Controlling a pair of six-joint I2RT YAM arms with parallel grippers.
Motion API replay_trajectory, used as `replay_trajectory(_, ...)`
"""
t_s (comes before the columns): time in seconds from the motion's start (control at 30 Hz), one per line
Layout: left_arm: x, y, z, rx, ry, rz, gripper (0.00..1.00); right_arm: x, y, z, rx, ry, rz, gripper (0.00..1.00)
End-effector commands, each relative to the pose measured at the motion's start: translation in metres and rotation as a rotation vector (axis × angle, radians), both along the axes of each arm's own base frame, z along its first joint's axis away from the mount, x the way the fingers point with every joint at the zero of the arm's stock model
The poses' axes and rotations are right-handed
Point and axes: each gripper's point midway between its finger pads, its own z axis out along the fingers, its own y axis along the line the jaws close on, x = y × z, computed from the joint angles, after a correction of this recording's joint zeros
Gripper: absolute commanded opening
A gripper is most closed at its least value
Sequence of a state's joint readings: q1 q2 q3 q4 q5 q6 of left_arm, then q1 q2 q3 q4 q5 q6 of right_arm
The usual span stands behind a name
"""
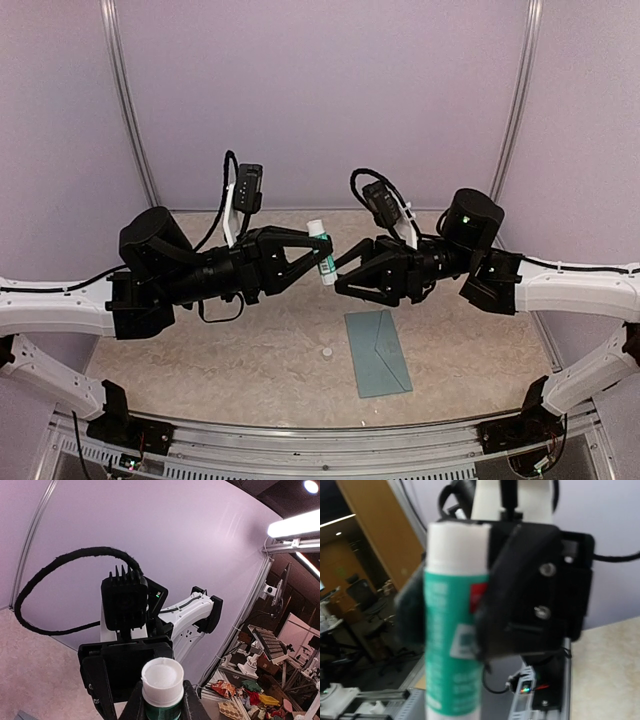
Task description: Place the letter into the envelope and seal it
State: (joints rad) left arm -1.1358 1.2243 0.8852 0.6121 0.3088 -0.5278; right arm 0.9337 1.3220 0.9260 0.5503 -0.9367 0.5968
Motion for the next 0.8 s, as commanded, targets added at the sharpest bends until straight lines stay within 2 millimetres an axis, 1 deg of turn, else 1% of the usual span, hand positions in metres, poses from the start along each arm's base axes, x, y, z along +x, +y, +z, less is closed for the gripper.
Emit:
replay_trajectory(0.0, -0.009, -0.001, 0.001, -0.017, -0.017, -0.053, 0.01, -0.017, -0.002, 0.015, 0.069, -0.018, 0.096, 0.42)
replay_trajectory(0.17, -0.009, -0.003, -0.002, -0.009, -0.014, -0.058, 0.01, -0.021, 0.001, 0.016, 0.076, -0.023, 0.122, 0.40)
replay_trajectory(0.23, -0.008, -0.004, -0.003, -0.005, -0.011, -0.054, 0.01, -0.022, 0.003, 0.015, 0.074, -0.021, 0.127, 0.37)
replay_trajectory(0.3, -0.008, -0.004, -0.004, -0.003, -0.011, -0.054, 0.01, -0.021, 0.003, 0.014, 0.068, -0.019, 0.127, 0.33)
replay_trajectory(0.47, -0.006, -0.003, -0.005, -0.001, -0.011, -0.042, 0.01, -0.018, 0.006, 0.011, 0.059, -0.010, 0.108, 0.18)
replay_trajectory(0.5, -0.006, -0.002, -0.004, -0.003, -0.013, -0.041, 0.04, -0.017, 0.005, 0.013, 0.063, -0.013, 0.100, 0.15)
replay_trajectory(0.57, -0.007, -0.003, -0.005, 0.002, -0.012, -0.045, 0.14, -0.015, 0.005, 0.015, 0.069, -0.016, 0.077, 0.12)
replay_trajectory(0.63, -0.008, -0.003, -0.006, 0.005, -0.011, -0.053, 0.24, -0.012, 0.005, 0.018, 0.078, -0.022, 0.047, 0.11)
replay_trajectory(0.7, -0.009, -0.005, -0.007, 0.007, -0.010, -0.060, 0.28, -0.010, 0.004, 0.020, 0.085, -0.031, 0.026, 0.11)
replay_trajectory(0.77, -0.009, -0.005, -0.009, 0.009, -0.008, -0.062, 0.29, -0.009, 0.003, 0.021, 0.087, -0.035, 0.014, 0.11)
